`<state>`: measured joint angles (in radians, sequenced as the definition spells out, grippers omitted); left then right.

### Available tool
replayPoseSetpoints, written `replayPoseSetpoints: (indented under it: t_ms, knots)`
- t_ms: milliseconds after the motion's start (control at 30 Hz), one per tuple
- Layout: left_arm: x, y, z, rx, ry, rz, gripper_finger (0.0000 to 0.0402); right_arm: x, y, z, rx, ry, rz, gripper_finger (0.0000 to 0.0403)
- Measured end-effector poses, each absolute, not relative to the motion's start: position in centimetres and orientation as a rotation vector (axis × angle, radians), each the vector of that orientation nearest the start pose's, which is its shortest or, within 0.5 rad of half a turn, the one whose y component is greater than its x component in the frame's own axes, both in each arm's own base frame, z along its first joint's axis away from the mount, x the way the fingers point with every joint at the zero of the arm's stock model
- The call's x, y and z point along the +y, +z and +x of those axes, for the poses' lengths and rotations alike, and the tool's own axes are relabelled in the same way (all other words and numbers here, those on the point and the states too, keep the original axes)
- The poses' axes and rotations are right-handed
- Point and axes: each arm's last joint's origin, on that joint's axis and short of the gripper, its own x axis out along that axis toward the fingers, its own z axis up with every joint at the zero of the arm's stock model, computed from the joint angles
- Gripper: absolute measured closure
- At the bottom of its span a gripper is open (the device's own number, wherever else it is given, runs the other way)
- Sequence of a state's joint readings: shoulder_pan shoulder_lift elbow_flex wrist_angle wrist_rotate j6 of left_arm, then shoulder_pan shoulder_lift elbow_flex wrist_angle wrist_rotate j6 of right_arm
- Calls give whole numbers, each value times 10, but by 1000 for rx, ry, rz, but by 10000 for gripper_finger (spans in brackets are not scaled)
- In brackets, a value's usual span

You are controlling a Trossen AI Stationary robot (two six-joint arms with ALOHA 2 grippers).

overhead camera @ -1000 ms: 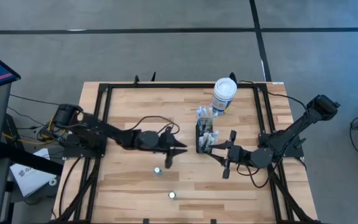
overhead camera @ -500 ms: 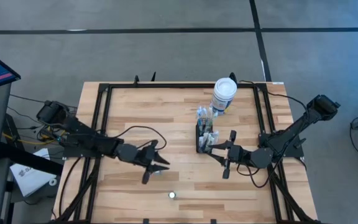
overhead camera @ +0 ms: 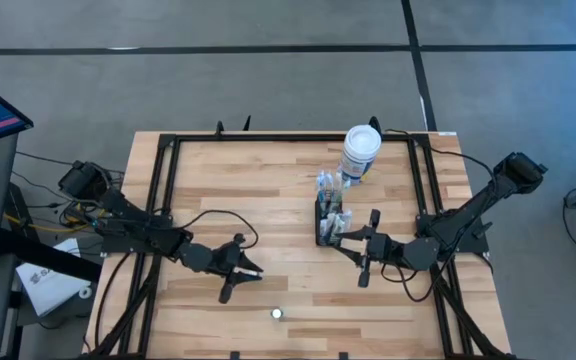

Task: Pick & Place toothbrushing station
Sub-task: Put the top blue liquid mouthwash into the wire mesh organizer

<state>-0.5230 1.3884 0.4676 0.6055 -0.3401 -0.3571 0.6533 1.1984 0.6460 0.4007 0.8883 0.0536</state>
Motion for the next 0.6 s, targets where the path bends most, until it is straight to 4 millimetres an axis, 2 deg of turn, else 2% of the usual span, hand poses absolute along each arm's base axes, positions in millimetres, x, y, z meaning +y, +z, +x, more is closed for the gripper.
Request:
replayPoseSetpoints:
  t_ms: [167, 433, 600]
  knots:
    - [-125, 173, 224, 315, -111, -231, 294, 134, 259, 211, 103, -237, -53, 282]
    - [-131, 173, 220, 310, -107, -216, 232, 134, 259, 211, 103, -237, -52, 282]
    - [-135, 171, 217, 329, -119, -198, 216, 134, 259, 211, 103, -237, -52, 282]
